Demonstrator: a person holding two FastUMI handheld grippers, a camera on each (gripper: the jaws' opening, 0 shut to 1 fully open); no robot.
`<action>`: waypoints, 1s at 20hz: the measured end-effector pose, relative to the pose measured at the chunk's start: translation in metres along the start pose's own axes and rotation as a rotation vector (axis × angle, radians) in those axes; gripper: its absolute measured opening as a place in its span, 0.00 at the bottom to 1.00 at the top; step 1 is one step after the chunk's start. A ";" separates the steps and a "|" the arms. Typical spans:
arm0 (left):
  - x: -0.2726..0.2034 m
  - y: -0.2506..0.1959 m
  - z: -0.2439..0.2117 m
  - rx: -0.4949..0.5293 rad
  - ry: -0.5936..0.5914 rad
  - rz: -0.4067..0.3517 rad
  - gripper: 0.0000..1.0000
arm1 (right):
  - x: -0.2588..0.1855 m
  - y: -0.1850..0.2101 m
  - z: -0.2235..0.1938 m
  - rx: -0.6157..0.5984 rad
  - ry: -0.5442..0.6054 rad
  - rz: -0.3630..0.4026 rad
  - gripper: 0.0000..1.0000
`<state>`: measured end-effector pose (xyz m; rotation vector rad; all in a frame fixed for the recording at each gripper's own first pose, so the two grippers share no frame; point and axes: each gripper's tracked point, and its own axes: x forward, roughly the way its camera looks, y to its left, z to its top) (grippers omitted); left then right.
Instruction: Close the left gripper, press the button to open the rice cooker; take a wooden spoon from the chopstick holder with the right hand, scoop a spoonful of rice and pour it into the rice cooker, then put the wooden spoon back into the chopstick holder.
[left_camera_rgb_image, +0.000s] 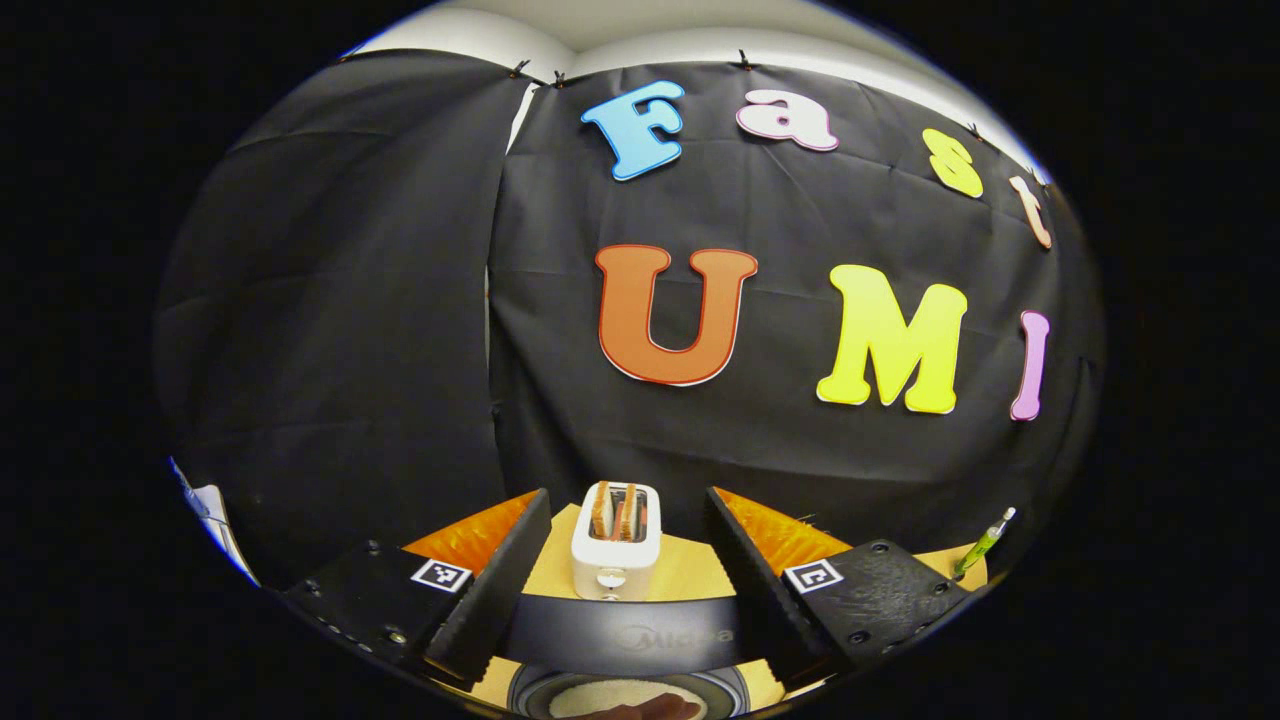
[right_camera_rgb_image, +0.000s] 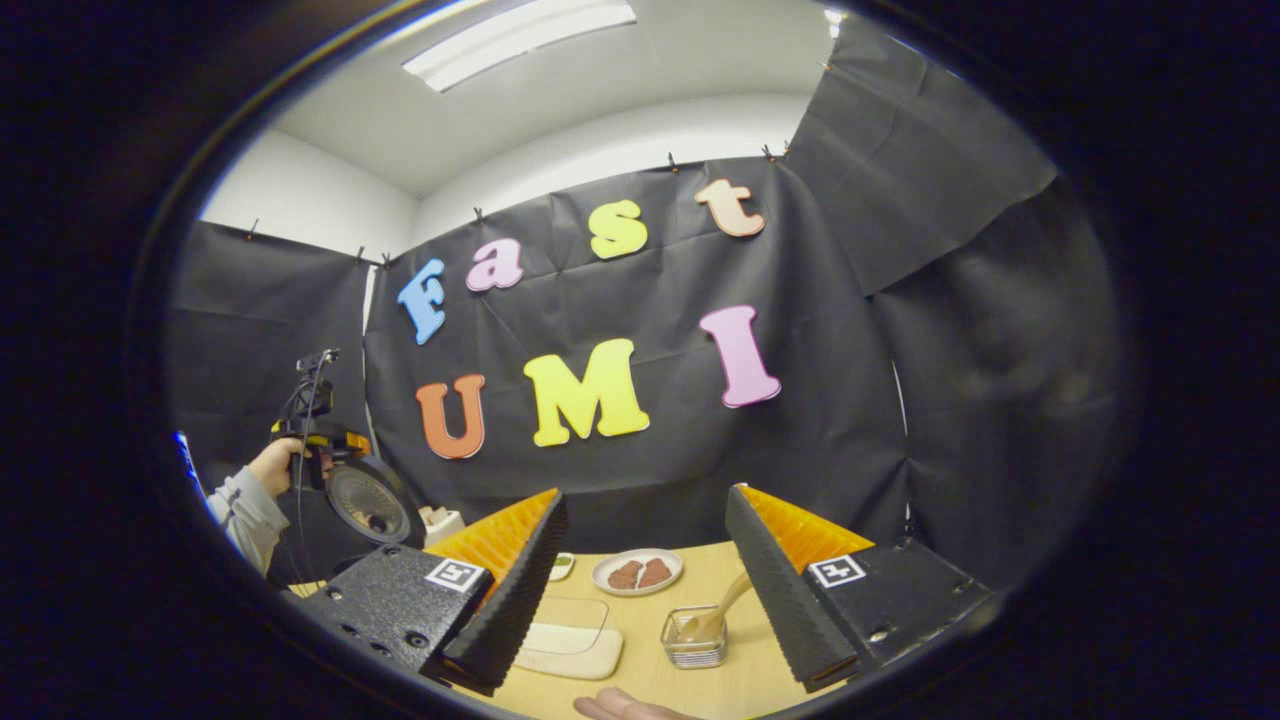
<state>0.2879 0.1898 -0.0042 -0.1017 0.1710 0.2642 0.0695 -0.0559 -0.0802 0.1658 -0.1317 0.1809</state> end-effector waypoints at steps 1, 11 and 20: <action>-0.002 -0.001 -0.004 0.000 0.002 -0.008 1.00 | 0.001 -0.003 -0.001 -0.003 0.004 -0.007 1.00; -0.056 0.002 -0.036 0.016 -0.055 0.023 1.00 | 0.007 -0.002 -0.013 0.004 0.043 -0.008 1.00; -0.091 -0.003 -0.135 0.015 0.032 0.008 0.99 | 0.013 -0.014 -0.035 0.023 0.091 -0.033 0.98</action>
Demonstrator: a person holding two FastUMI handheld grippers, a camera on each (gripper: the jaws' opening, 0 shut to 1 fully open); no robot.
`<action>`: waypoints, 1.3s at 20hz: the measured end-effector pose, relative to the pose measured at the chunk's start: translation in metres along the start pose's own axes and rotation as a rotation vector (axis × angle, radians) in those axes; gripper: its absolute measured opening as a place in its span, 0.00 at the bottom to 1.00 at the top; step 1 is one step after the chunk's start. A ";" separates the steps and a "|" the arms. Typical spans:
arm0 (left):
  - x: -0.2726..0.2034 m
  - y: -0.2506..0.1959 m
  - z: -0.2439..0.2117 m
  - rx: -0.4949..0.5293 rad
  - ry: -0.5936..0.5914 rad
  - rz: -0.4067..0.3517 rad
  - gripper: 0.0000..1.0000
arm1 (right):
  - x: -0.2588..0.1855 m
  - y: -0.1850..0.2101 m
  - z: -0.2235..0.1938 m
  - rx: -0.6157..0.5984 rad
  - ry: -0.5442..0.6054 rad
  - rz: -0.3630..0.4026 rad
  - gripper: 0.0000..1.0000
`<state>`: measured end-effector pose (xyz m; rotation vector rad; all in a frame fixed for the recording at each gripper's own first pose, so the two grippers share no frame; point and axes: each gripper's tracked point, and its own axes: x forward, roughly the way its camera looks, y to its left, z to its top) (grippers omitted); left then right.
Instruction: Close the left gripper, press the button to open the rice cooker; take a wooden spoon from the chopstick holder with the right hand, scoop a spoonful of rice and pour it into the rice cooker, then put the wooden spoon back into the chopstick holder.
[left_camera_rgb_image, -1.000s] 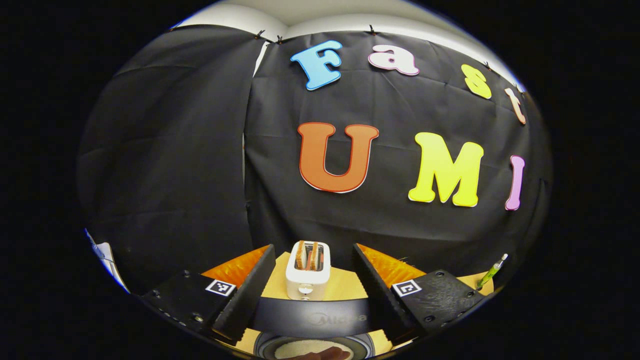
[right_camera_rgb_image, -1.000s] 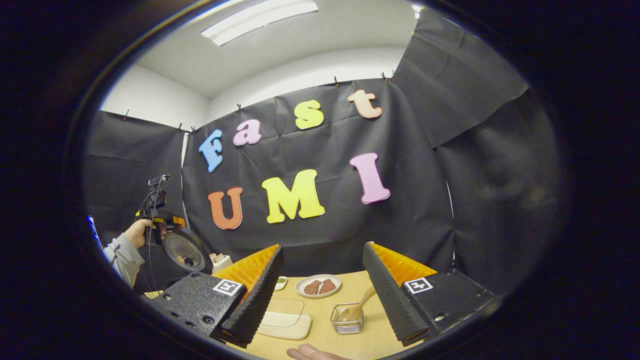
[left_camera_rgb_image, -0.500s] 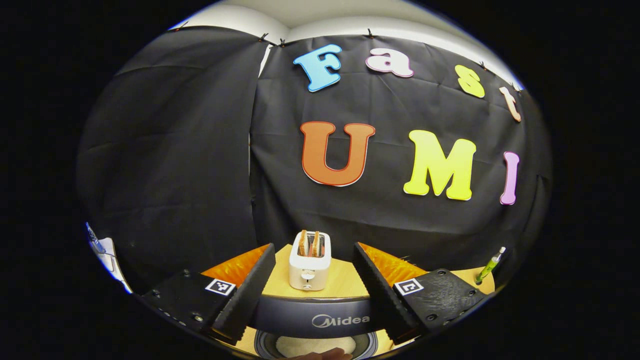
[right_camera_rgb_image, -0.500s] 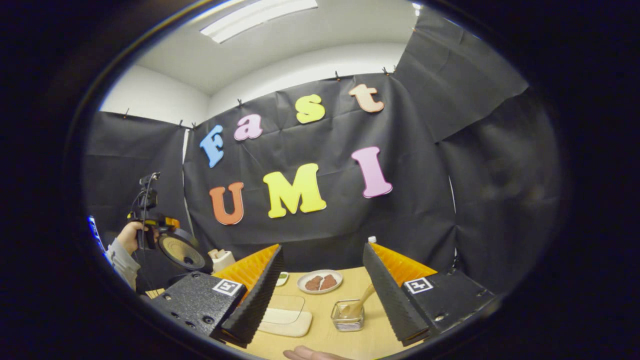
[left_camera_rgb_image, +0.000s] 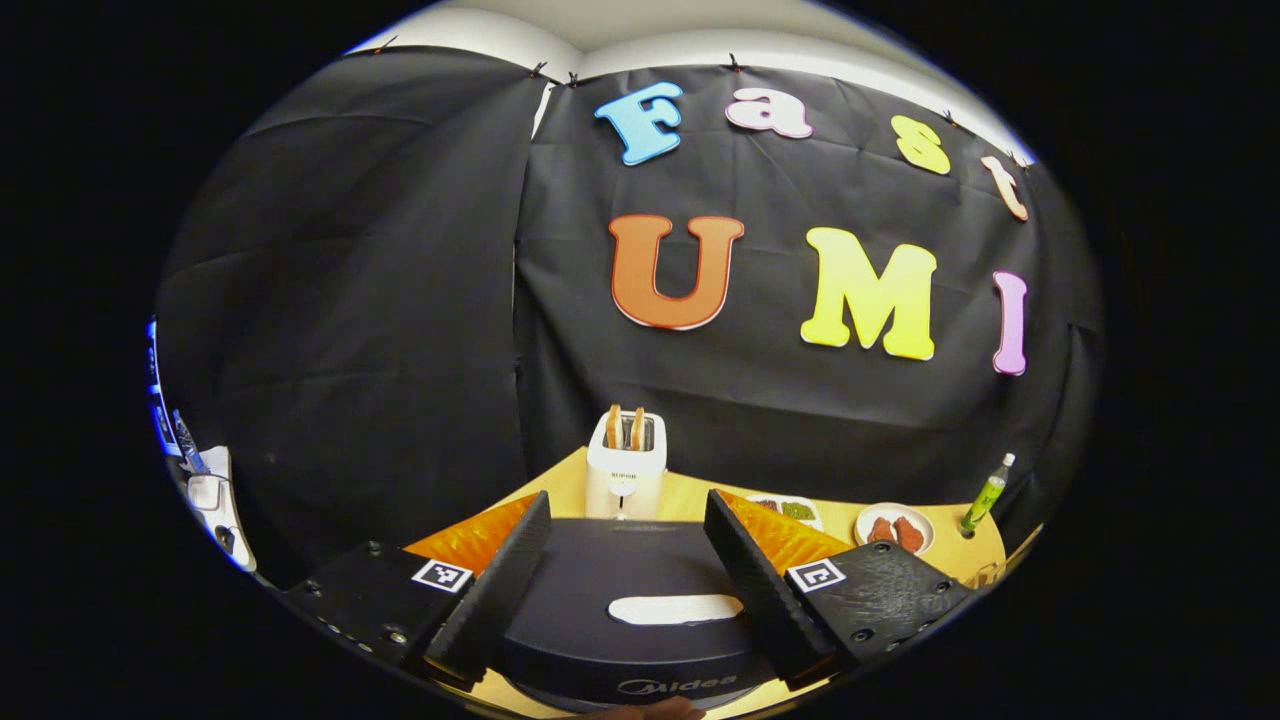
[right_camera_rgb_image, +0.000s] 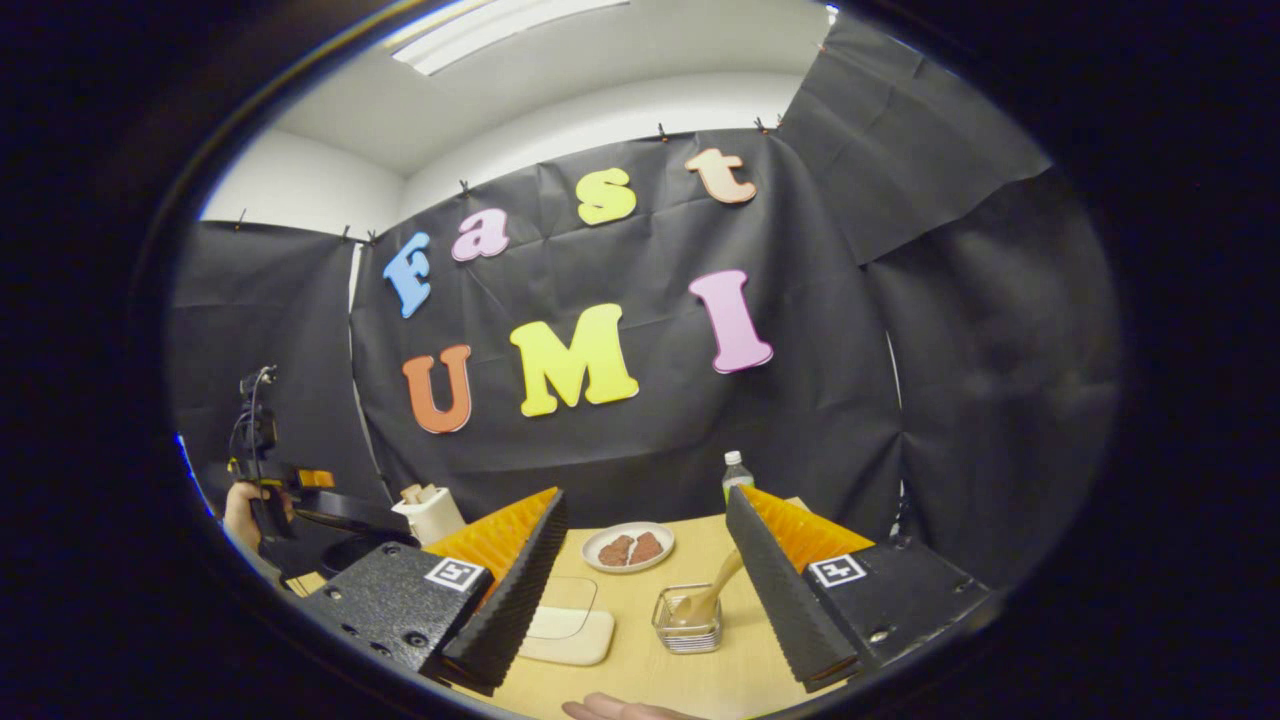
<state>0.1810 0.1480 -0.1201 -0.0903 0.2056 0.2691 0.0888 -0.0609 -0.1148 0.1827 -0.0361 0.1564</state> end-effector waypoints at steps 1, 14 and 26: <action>-0.001 0.001 -0.013 0.003 0.023 0.004 0.99 | 0.001 -0.004 0.000 -0.002 -0.002 -0.010 1.00; -0.031 -0.001 -0.069 0.082 0.051 0.025 0.99 | 0.010 -0.004 -0.027 -0.051 0.039 -0.003 0.99; -0.062 -0.016 -0.093 0.089 0.011 -0.002 0.98 | 0.008 0.018 -0.039 -0.098 0.057 0.049 0.99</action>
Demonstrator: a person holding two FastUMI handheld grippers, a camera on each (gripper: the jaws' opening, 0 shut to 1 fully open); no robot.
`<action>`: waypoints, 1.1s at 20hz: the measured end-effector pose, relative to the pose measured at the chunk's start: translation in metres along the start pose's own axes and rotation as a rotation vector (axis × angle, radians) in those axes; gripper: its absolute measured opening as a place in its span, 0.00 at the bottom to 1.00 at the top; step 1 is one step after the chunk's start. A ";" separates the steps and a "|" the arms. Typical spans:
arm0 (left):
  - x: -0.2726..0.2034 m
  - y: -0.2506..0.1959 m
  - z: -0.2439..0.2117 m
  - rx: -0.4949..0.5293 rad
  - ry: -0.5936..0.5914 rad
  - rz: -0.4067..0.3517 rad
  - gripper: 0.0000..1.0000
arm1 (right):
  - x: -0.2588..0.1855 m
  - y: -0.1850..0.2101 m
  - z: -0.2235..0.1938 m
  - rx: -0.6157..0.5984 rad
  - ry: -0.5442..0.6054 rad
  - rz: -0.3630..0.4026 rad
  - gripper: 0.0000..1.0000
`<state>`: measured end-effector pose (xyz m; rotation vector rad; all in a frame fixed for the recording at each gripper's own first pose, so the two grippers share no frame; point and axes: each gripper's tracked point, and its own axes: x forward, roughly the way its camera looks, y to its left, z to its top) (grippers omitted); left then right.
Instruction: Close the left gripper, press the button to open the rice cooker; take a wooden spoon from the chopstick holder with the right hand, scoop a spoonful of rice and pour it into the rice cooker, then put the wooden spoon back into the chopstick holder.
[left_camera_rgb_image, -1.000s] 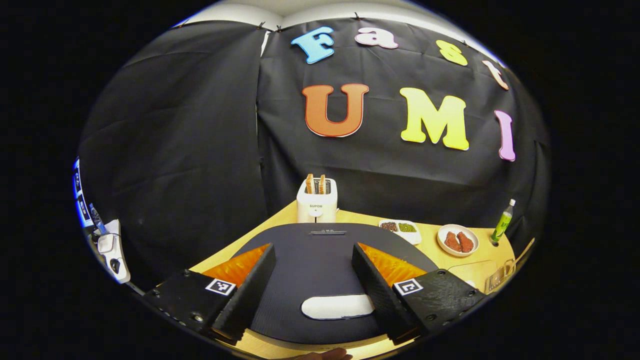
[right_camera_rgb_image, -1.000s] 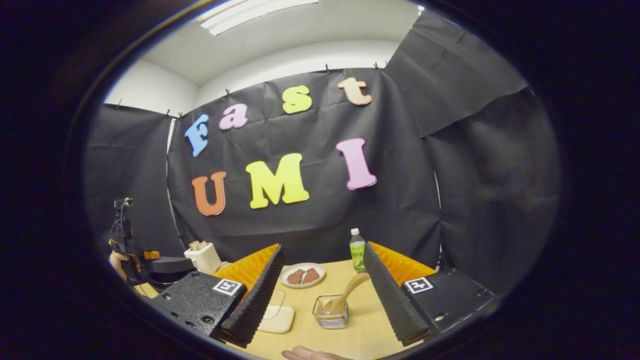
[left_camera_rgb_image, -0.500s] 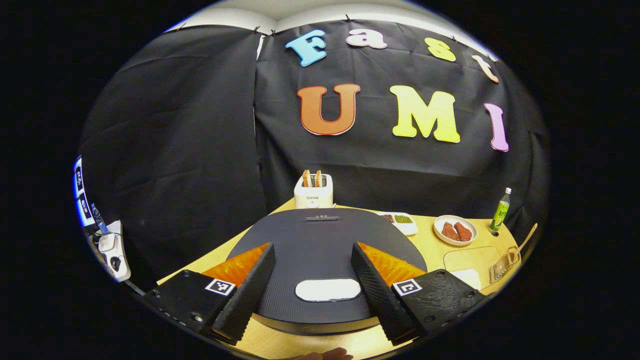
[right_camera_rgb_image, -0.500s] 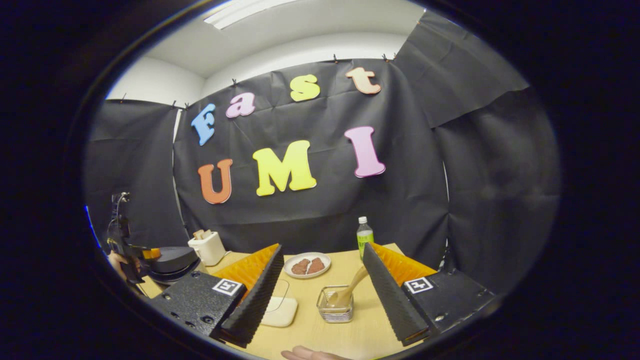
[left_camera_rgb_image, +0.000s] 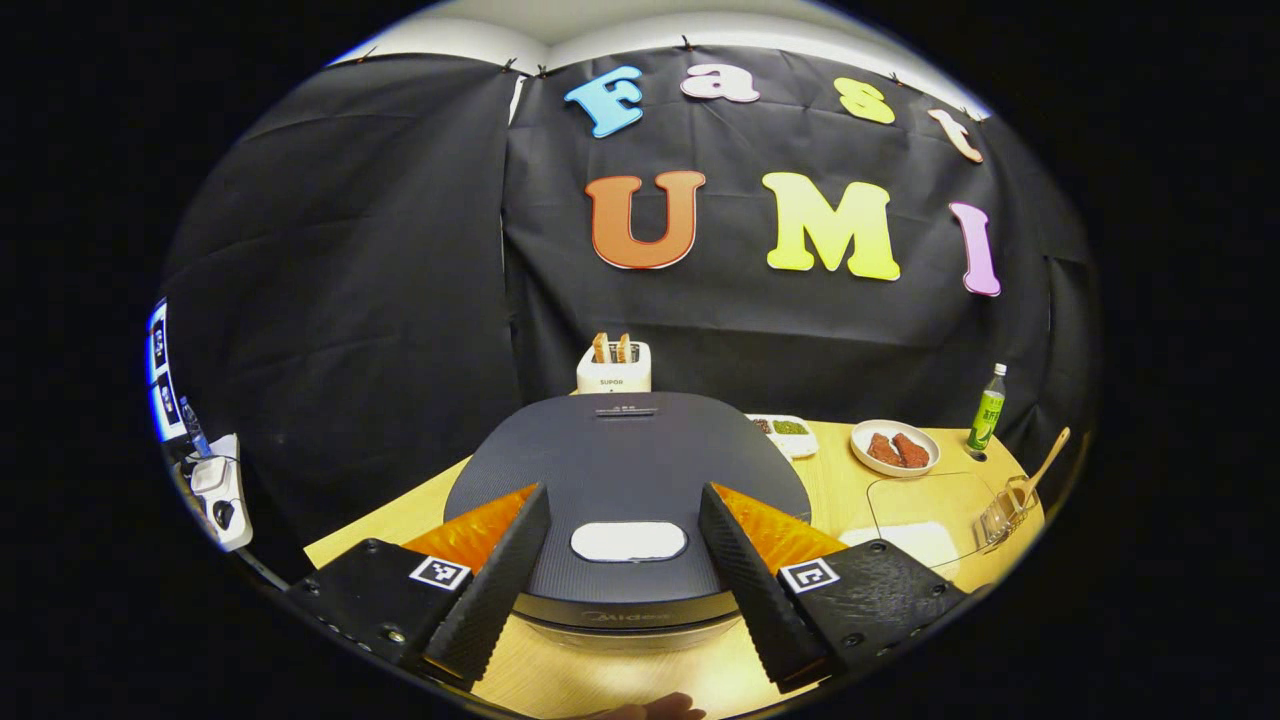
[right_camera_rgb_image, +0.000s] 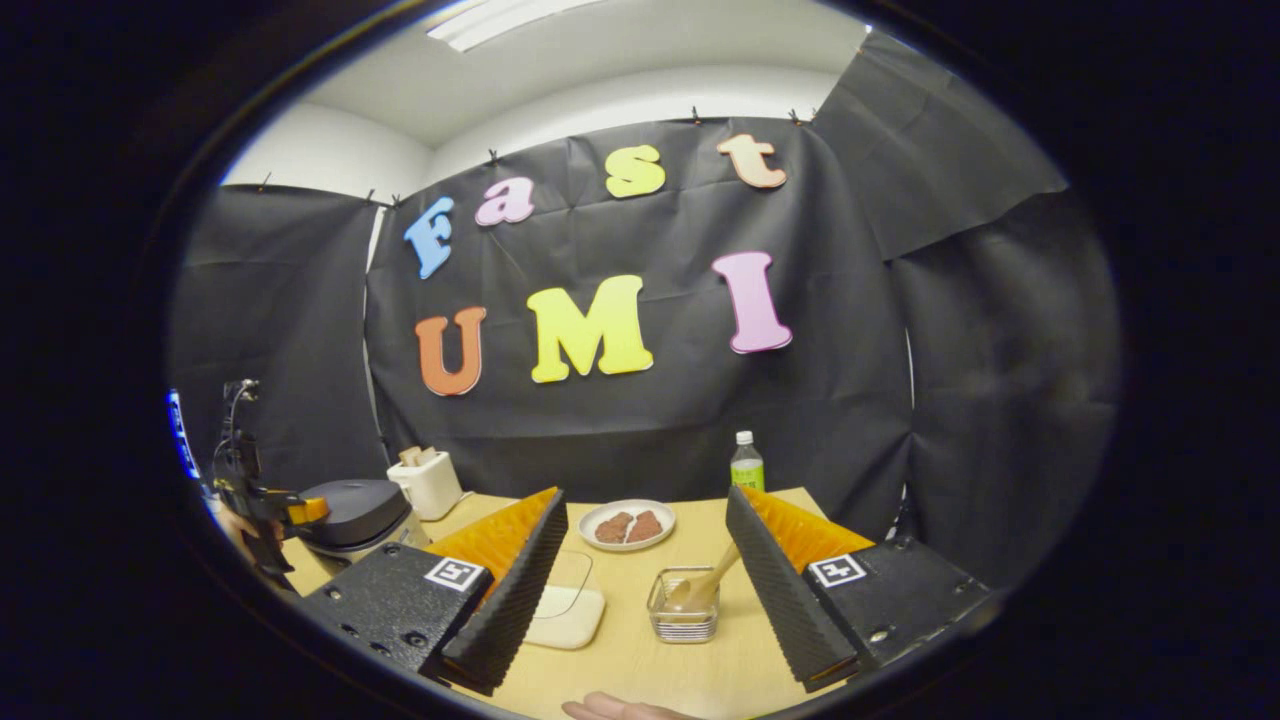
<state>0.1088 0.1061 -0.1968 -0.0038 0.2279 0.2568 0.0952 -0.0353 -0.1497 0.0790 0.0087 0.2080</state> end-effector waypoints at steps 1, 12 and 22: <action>0.000 -0.001 0.000 0.006 -0.016 0.002 0.97 | 0.001 0.000 -0.003 -0.001 0.007 -0.001 0.99; 0.001 -0.002 -0.009 -0.041 -0.146 0.013 0.99 | -0.004 0.014 -0.020 0.016 0.075 0.002 0.99; -0.017 -0.009 0.001 -0.120 -0.137 -0.069 0.97 | -0.053 0.034 -0.007 -0.031 0.061 -0.030 1.00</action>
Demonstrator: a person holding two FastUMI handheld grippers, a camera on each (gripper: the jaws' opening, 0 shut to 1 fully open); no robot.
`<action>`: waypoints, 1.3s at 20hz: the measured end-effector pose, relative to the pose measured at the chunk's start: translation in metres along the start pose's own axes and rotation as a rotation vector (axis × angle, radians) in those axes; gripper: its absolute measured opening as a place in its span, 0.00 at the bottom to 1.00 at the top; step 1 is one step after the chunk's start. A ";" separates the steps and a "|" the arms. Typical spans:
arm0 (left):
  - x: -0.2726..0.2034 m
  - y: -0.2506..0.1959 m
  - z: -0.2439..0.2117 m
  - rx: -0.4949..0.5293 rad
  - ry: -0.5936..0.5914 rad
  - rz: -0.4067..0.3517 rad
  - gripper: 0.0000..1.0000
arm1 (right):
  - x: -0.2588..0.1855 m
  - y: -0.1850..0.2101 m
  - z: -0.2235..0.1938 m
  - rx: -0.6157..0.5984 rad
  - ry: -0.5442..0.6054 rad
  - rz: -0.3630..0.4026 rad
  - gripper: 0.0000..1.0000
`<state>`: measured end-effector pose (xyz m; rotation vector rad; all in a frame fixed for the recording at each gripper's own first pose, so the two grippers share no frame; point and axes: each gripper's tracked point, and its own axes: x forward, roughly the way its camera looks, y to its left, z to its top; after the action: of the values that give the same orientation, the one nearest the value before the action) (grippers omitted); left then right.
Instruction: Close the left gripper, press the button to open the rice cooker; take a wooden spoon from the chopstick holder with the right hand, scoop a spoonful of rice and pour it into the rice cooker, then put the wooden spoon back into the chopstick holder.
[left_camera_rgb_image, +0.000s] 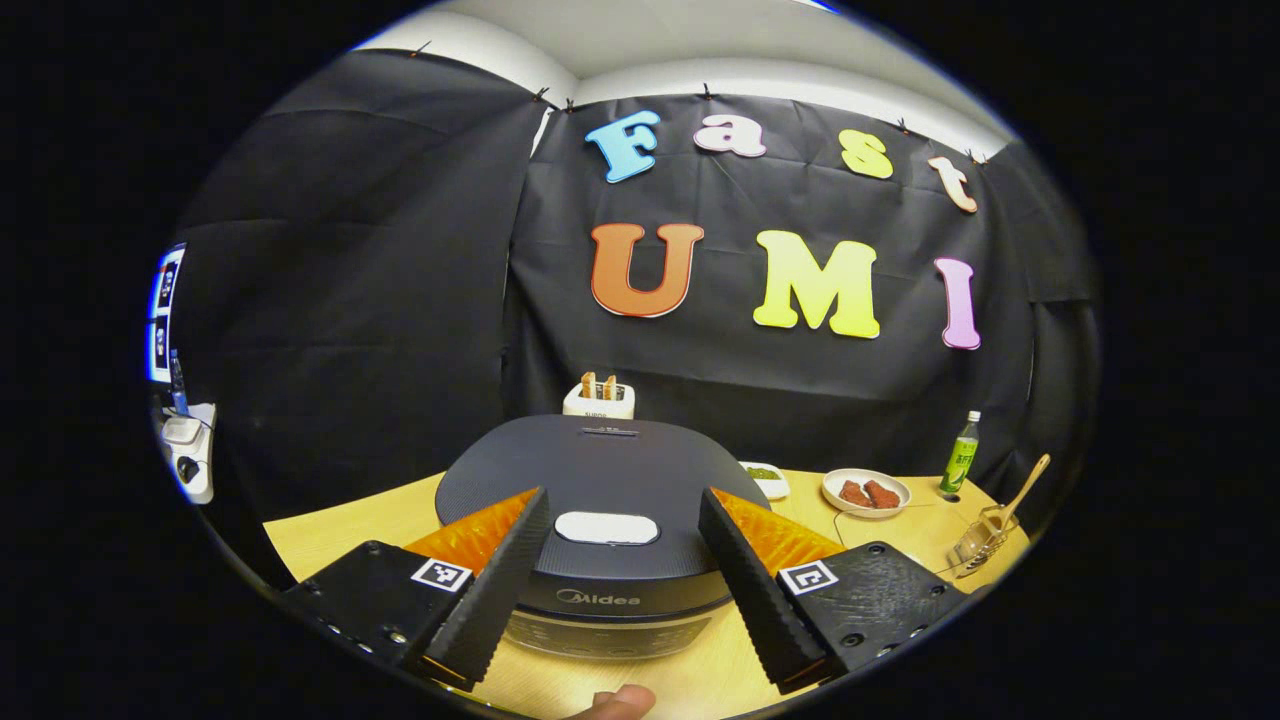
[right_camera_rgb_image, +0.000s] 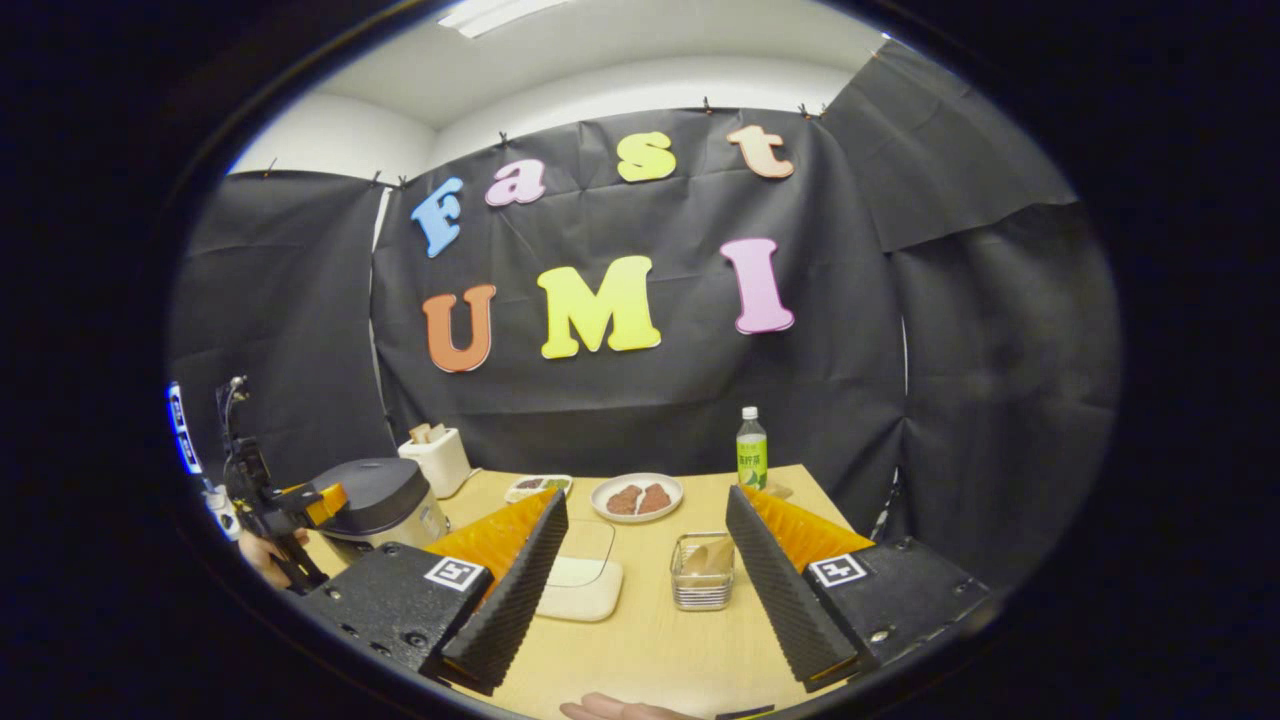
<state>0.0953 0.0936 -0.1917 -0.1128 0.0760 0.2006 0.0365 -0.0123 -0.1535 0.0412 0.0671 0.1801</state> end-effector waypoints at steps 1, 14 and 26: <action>-0.005 -0.002 0.002 -0.010 0.019 -0.011 0.96 | -0.005 -0.002 0.003 -0.008 -0.004 -0.009 1.00; -0.126 -0.062 0.090 0.107 -0.060 -0.100 0.94 | -0.071 -0.002 0.035 -0.037 -0.098 -0.040 0.99; -0.233 -0.070 0.131 0.111 -0.166 -0.130 0.95 | -0.133 0.021 0.049 -0.093 -0.160 -0.040 0.99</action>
<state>-0.1098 -0.0040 -0.0350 0.0101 -0.0850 0.0749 -0.0943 -0.0178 -0.0948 -0.0386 -0.0999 0.1390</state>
